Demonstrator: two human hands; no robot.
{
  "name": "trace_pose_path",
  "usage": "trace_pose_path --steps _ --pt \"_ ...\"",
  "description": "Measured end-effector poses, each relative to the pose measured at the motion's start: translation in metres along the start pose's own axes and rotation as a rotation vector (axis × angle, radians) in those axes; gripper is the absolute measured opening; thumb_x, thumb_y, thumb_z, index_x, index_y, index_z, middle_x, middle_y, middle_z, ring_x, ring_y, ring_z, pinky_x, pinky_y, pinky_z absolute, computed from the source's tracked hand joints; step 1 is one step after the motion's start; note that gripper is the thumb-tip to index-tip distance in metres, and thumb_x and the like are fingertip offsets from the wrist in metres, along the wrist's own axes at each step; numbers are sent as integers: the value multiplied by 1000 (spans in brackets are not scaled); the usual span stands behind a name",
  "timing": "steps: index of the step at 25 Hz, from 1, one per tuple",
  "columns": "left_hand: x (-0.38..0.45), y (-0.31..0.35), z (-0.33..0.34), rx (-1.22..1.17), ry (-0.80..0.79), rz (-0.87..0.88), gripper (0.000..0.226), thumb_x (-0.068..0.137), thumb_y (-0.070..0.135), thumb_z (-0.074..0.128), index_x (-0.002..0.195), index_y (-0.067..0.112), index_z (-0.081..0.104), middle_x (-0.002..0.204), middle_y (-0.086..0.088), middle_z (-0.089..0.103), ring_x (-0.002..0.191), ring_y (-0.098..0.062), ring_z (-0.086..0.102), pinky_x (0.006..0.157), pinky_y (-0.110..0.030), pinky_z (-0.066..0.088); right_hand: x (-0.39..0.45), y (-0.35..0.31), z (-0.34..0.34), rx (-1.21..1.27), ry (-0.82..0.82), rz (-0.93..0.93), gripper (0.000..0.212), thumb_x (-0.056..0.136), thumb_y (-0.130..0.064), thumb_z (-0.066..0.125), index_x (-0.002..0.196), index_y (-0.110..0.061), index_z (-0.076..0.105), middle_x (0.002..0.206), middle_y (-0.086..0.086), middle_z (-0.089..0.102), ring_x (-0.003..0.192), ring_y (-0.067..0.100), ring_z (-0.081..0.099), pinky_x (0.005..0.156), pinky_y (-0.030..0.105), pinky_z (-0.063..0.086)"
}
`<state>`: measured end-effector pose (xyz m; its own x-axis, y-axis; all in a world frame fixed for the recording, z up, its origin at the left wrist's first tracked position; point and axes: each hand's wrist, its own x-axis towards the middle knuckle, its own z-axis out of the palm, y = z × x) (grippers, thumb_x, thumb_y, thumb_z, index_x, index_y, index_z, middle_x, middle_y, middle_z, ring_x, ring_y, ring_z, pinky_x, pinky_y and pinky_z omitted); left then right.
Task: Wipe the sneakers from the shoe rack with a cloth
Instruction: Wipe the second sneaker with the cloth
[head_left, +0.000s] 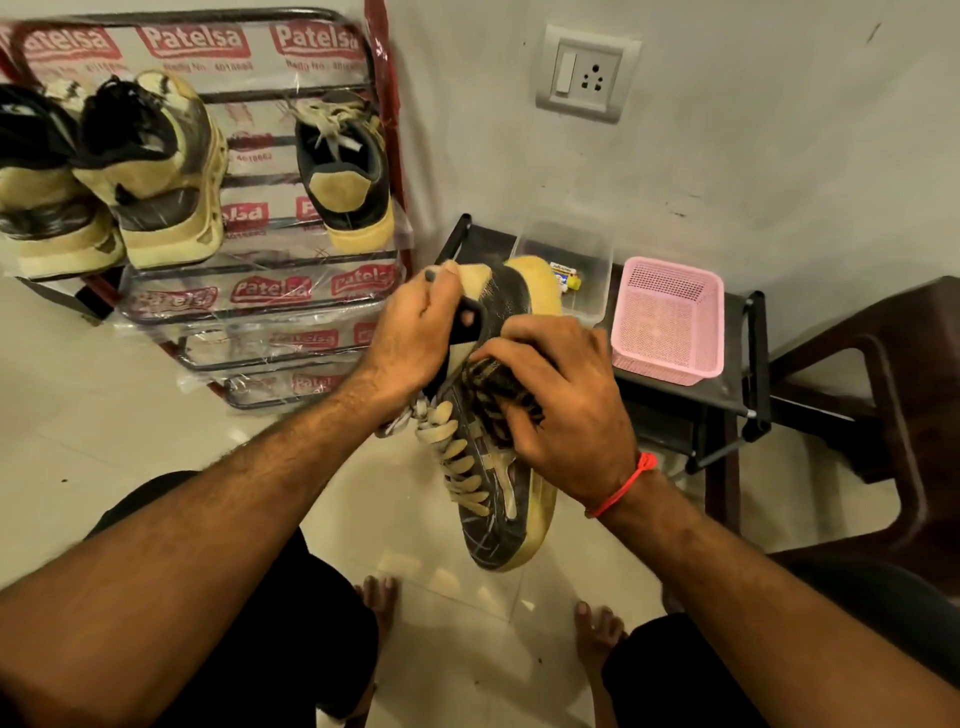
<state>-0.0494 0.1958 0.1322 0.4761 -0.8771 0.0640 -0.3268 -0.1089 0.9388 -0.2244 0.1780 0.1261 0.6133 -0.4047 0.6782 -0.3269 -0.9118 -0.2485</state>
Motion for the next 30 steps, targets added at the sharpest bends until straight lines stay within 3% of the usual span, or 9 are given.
trace_pose_path --steps 3,7,11,14,17,20,23,27,30 --pt "-12 -2 15 58 -155 117 43 99 49 36 88 19 65 83 0 64 74 -14 63 69 -36 53 13 17 -11 -32 104 175 31 80 -14 64 110 -7 70 113 10 64 106 30 58 88 44 42" --pt "-21 -3 22 113 -207 229 68 96 55 36 94 -3 72 84 9 64 72 -11 66 66 -28 54 22 37 -14 -126 96 328 25 84 -18 64 108 -13 70 110 4 64 103 28 55 85 45 41" --pt "-17 -2 20 119 -124 135 45 108 27 41 80 6 68 74 13 58 60 0 59 57 -19 47 10 24 -5 -64 50 313 28 85 -23 60 109 -11 68 111 6 65 105 28 55 86 45 42" --pt "-8 -10 13 80 -51 25 40 103 42 37 76 21 58 74 6 57 67 -9 55 62 -29 43 3 4 5 -42 -75 164 30 85 -25 62 112 -13 68 113 4 66 105 25 56 85 42 42" --pt "-7 -10 9 103 -80 60 49 97 47 34 93 10 66 91 -2 63 79 -15 59 68 -23 47 2 -2 5 48 -157 123 28 88 -27 62 112 -14 68 111 2 68 104 23 57 88 41 44" --pt "-8 -7 11 176 -71 114 53 105 36 38 100 -6 71 89 3 63 76 -9 60 67 -20 47 12 15 -10 176 27 293 20 89 -18 67 108 -11 67 106 4 65 102 21 58 88 45 48" --pt "-10 -10 16 120 -139 116 61 98 45 36 101 -4 72 74 10 61 63 -3 59 63 -25 51 21 32 -23 215 187 473 24 89 -15 65 113 -10 64 109 9 56 102 19 54 89 39 50" --pt "-10 -7 15 87 -98 93 60 94 48 36 96 0 73 77 9 63 71 -9 63 75 -41 56 15 35 -17 105 -84 396 40 88 -29 60 125 -14 61 117 8 52 110 23 50 97 41 45" --pt "3 -9 0 -83 78 -117 53 97 52 38 80 11 67 77 -6 67 80 -23 67 86 -48 55 7 25 -7 151 -175 322 36 91 -27 63 122 -10 62 116 8 58 110 22 53 97 43 49"
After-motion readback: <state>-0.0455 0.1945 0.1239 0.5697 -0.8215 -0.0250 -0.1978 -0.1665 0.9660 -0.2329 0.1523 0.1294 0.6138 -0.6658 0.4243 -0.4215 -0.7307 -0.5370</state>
